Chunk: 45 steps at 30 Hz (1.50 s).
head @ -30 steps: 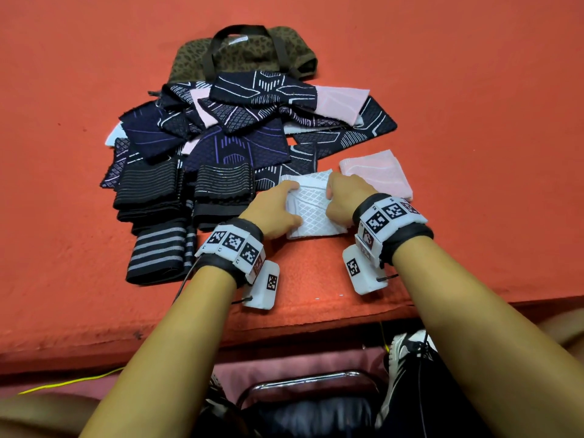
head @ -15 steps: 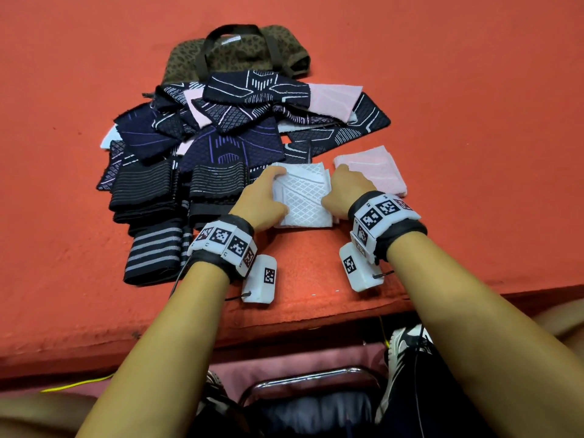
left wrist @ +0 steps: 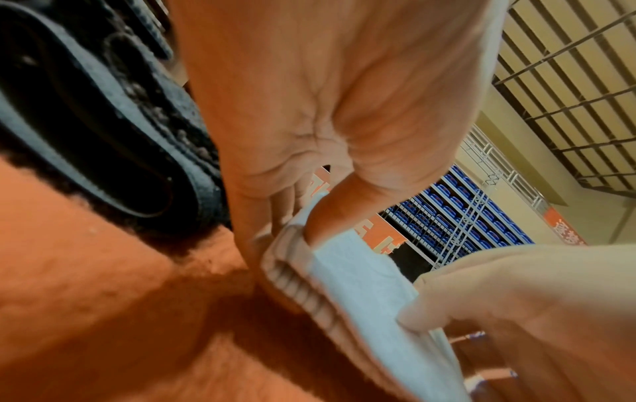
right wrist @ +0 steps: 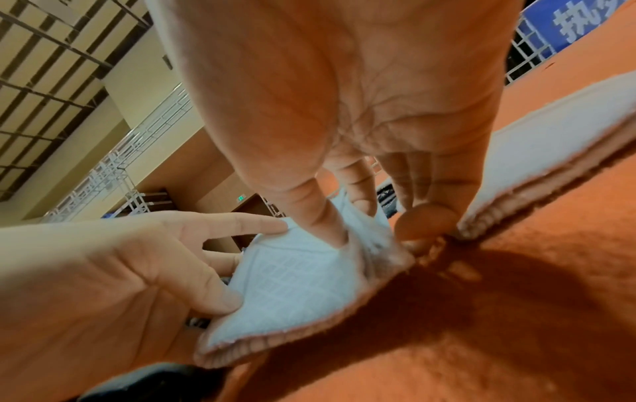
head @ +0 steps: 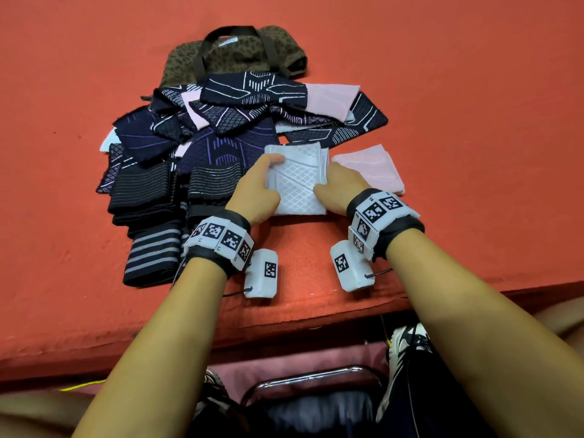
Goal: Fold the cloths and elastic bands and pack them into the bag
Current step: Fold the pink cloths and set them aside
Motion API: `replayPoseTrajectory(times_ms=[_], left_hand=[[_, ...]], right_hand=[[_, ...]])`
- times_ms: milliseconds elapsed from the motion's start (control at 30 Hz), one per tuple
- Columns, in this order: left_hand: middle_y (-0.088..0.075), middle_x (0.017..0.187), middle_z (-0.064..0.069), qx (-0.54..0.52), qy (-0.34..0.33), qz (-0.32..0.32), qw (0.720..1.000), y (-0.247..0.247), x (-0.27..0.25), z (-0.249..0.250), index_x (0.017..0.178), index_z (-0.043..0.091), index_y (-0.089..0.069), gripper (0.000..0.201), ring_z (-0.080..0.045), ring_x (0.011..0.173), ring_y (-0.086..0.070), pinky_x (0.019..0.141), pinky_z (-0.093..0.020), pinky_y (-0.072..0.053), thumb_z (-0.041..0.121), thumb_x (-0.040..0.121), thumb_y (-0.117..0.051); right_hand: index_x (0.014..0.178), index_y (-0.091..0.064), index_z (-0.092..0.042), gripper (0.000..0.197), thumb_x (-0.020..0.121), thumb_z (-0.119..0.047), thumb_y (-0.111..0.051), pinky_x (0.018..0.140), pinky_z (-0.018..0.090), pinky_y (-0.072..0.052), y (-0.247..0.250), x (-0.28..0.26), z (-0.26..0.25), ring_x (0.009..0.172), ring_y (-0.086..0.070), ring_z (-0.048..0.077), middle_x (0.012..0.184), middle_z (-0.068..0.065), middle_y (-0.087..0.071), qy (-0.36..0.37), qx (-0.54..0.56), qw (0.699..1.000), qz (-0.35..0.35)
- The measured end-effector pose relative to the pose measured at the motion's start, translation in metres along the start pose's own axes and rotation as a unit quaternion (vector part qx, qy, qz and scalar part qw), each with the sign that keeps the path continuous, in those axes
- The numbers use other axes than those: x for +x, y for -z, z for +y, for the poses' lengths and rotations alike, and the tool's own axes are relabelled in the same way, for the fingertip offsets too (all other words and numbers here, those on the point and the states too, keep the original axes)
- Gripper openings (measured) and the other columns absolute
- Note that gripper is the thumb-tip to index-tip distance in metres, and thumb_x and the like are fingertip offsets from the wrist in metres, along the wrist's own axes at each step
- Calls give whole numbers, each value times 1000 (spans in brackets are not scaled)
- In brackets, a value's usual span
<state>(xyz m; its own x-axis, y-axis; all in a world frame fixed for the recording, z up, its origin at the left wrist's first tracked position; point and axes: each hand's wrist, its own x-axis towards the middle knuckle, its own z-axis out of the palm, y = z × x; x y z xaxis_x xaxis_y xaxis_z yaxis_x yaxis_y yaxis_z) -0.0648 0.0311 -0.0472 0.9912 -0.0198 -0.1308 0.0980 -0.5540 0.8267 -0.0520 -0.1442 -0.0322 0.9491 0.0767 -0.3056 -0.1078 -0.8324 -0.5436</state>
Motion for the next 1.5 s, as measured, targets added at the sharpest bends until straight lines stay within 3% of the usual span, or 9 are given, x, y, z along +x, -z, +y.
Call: replayPoseTrajectory(times_ms=[167, 400, 533, 633, 767, 900, 1033, 1167, 1500], left_hand=[[-56, 97, -3, -42, -6, 7, 999, -5, 7, 10, 135, 28, -47, 75, -17, 63, -54, 48, -22, -45, -12, 71, -45], [-68, 104, -9, -92, -5, -41, 995, -40, 29, 29, 151, 28, -24, 85, -29, 74, -65, 66, -39, -52, 7, 73, -51], [-71, 108, -9, -122, -5, -54, 991, -62, 41, 40, 141, 30, -34, 76, -29, 93, -72, 80, -54, -59, 10, 68, -49], [-66, 112, -3, -126, 7, -59, 990, -71, 41, 55, 134, 25, -40, 67, -28, 100, -69, 83, -48, -59, 6, 71, -56], [-65, 118, -12, 14, -23, -79, 997, -83, 41, 56, 124, 8, -58, 45, -28, 106, -63, 96, -43, -51, 7, 79, -57], [-63, 112, -6, -5, -15, -62, 998, -90, 43, 50, 130, 15, -56, 48, -28, 103, -64, 96, -40, -52, 3, 83, -57], [-57, 83, 8, 0, -38, -58, 998, -90, 46, 45, 116, 23, -64, 34, -12, 70, -55, 70, -22, -47, 7, 87, -57], [-57, 69, 5, -4, -36, -58, 998, -92, 45, 45, 103, 20, -67, 23, -11, 56, -55, 56, -23, -49, 8, 86, -60], [-59, 83, 0, 58, -35, -92, 993, -87, 42, 47, 113, 19, -62, 33, -20, 77, -57, 81, -32, -55, 8, 82, -61]], right_hand=[[106, -46, -8, 16, 90, -12, -46, 53, 29, -36, 17, 1, 5, 83, -53, 27, 101, 12, -56, 9, 30, 998, 50], [128, -36, -4, 45, 84, 2, -41, 70, 37, -44, 49, 4, 24, 92, -59, 37, 104, 20, -59, -14, 17, 990, 137], [125, -39, -9, 45, 82, 4, -38, 69, 40, -48, 61, 6, 39, 89, -59, 38, 96, 17, -59, -30, 10, 981, 190], [115, -46, -15, 41, 80, 6, -37, 69, 40, -47, 68, 6, 51, 86, -58, 37, 81, 9, -55, -42, -1, 973, 227], [117, -55, -13, 39, 82, 0, -44, 88, 42, -50, 66, 10, 66, 107, -57, 39, 118, 18, -60, -68, -37, 983, 166], [121, -55, -13, 41, 83, -2, -45, 89, 39, -48, 66, 13, 69, 111, -55, 39, 123, 19, -58, -75, -29, 985, 150], [123, -51, -10, 43, 82, -1, -44, 86, 41, -50, 68, 14, 65, 105, -57, 41, 119, 22, -58, -79, -43, 984, 152], [124, -49, -8, 41, 83, -1, -46, 84, 42, -51, 61, 15, 67, 103, -58, 41, 117, 23, -58, -93, -73, 986, 115], [134, -42, -8, 52, 83, -7, -51, 104, 50, -34, 48, 16, 61, 126, -40, 42, 135, 22, -42, -128, -109, 977, 132]])
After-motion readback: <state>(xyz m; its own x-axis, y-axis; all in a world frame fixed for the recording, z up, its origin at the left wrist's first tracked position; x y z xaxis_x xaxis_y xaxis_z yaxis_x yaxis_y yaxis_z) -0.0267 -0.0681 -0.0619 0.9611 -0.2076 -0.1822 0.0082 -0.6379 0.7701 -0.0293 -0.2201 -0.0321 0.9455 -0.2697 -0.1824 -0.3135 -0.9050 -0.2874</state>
